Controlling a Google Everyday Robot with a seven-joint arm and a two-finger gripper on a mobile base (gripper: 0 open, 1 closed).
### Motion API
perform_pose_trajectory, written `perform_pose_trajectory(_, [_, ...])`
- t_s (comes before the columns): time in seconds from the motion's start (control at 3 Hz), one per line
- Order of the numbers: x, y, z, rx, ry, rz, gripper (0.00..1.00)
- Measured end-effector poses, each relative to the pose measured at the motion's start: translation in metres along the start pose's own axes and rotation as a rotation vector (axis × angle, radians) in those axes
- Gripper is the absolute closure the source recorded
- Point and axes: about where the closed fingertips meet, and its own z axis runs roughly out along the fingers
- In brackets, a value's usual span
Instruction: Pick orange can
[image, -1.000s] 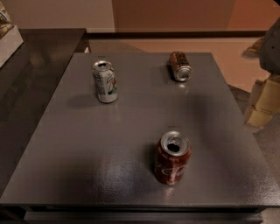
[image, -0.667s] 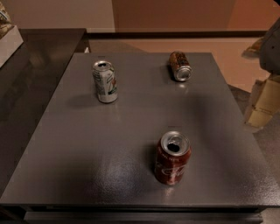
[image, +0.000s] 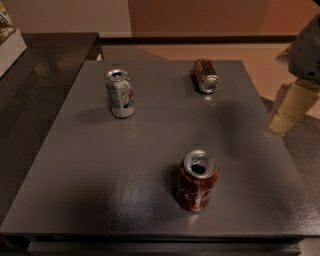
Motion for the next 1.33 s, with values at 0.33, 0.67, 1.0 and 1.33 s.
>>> perform_pose_trajectory(0.33, [-0.003, -0.029, 0.018, 0.015, -0.036, 0.084, 0.0])
perform_pose_trajectory(0.67, [-0.011, -0.059, 0.042, 0.018, -0.077, 0.172, 0.0])
perform_pose_trajectory(1.0, [-0.024, -0.09, 0.066, 0.023, -0.104, 0.269, 0.0])
perform_pose_trajectory(1.33, [-0.038, -0.115, 0.089, 0.028, -0.106, 0.387, 0.0])
